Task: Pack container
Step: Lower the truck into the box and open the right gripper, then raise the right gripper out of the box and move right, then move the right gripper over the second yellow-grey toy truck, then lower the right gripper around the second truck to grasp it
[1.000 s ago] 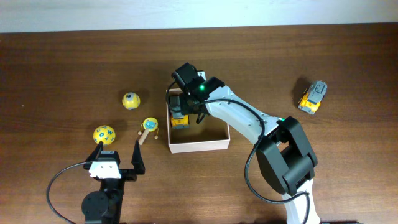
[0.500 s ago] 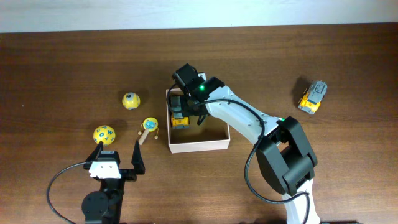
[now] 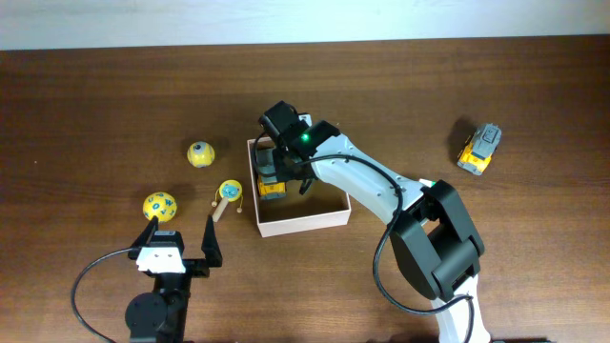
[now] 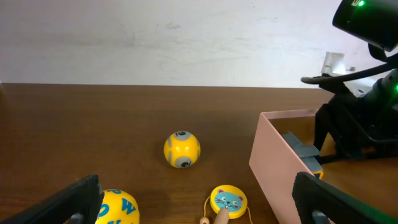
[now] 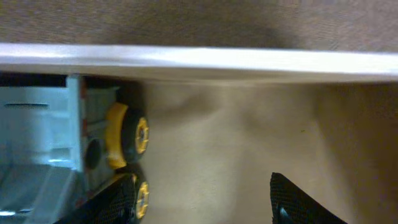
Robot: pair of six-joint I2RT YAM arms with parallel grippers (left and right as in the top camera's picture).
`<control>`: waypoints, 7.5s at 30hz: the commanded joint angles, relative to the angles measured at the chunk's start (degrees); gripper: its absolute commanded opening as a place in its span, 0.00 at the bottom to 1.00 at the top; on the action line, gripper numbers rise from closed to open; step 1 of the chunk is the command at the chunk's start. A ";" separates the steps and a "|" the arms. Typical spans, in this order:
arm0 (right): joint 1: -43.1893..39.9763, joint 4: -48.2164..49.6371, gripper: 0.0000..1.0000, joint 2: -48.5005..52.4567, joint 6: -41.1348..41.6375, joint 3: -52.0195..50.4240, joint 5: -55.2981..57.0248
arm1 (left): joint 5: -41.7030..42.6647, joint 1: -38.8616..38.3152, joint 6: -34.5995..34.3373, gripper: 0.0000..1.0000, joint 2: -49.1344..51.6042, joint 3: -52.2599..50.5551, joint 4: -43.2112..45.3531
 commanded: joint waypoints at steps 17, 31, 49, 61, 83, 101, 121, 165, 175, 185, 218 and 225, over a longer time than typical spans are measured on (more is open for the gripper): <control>-4.31 -7.58 0.64 -1.40 -4.94 8.76 4.57 | 0.81 0.28 0.90 0.99 -0.39 -0.42 0.09; -6.84 -10.67 0.64 -1.40 -4.50 8.74 4.61 | 0.81 0.28 0.90 0.99 -0.39 -0.42 0.09; -6.88 -11.06 0.64 -1.40 -3.43 8.79 4.70 | 0.81 0.28 0.90 0.99 -0.39 -0.42 0.09; -6.86 -18.43 0.64 -7.76 -4.72 19.32 3.72 | 0.81 0.28 0.90 0.99 -0.39 -0.42 0.09; -37.81 -30.25 0.99 -11.80 2.01 19.17 4.24 | 0.81 0.28 0.90 0.99 -0.39 -0.42 0.09; -50.31 -9.05 0.98 -11.21 1.97 -7.43 0.02 | 0.81 0.28 0.90 0.99 -0.39 -0.42 0.09; -50.31 1.46 0.92 -8.90 2.05 -9.57 1.11 | 0.81 0.28 0.90 0.99 -0.39 -0.42 0.09; -50.38 4.92 0.81 -1.14 3.06 -9.62 1.27 | 0.81 0.28 0.90 0.99 -0.39 -0.42 0.09; -50.36 5.03 0.74 -1.14 2.84 -9.62 1.27 | 0.81 0.28 0.90 0.99 -0.39 -0.42 0.09; -50.38 3.19 0.72 -1.46 2.80 -9.44 1.09 | 0.81 0.28 0.90 0.99 -0.39 -0.42 0.09; -50.36 3.15 0.52 -6.12 0.00 -9.40 1.07 | 0.81 0.28 0.90 0.99 -0.39 -0.42 0.09; -50.36 2.27 0.52 -8.63 -0.22 -9.40 1.09 | 0.81 0.28 0.90 0.99 -0.39 -0.42 0.09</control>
